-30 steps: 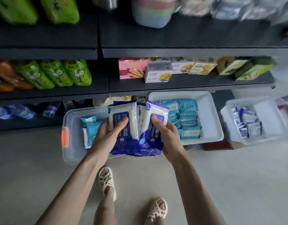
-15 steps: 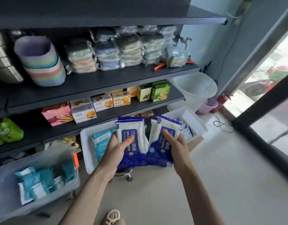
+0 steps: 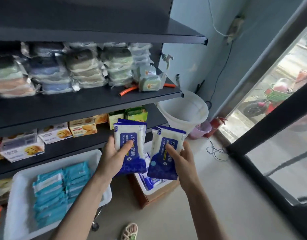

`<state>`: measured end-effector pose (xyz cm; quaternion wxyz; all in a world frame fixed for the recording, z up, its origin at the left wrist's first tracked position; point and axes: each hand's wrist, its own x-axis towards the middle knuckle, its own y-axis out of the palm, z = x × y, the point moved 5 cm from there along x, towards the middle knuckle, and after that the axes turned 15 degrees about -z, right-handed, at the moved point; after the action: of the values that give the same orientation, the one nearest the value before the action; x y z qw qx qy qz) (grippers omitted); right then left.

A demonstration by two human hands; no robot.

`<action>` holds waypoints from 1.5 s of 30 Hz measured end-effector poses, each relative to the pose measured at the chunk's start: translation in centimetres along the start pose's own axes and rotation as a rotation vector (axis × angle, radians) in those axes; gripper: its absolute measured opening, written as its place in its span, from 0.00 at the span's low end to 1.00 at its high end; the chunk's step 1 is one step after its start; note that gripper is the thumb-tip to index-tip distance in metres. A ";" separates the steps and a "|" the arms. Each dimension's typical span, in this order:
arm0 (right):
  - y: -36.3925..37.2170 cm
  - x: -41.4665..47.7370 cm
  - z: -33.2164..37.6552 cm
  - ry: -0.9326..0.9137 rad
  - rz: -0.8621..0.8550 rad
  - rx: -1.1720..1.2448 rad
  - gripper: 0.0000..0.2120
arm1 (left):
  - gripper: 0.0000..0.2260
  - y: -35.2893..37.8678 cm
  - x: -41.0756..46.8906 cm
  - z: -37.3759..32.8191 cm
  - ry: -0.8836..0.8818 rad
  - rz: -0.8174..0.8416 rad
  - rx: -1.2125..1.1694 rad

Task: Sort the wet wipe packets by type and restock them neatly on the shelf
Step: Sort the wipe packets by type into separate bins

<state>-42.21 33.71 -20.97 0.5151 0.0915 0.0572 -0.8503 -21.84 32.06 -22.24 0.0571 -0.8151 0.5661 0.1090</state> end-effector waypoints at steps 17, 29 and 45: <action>-8.5 29.5 -9.8 0.207 0.313 -0.343 0.09 | 0.13 23.9 7.1 13.8 -0.446 -0.246 -0.048; -6.9 37.7 -28.0 0.141 0.540 -0.779 0.13 | 0.17 24.9 12.4 32.6 -0.557 -0.306 0.304; 3.9 49.2 -46.0 -0.409 0.731 -1.213 0.20 | 0.19 21.9 30.6 48.6 -0.073 -0.116 1.037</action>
<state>-56.54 -1.89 -76.42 0.7263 -0.3564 0.3861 -0.4432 -37.58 7.02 -76.09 0.4789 -0.7055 0.4972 -0.1604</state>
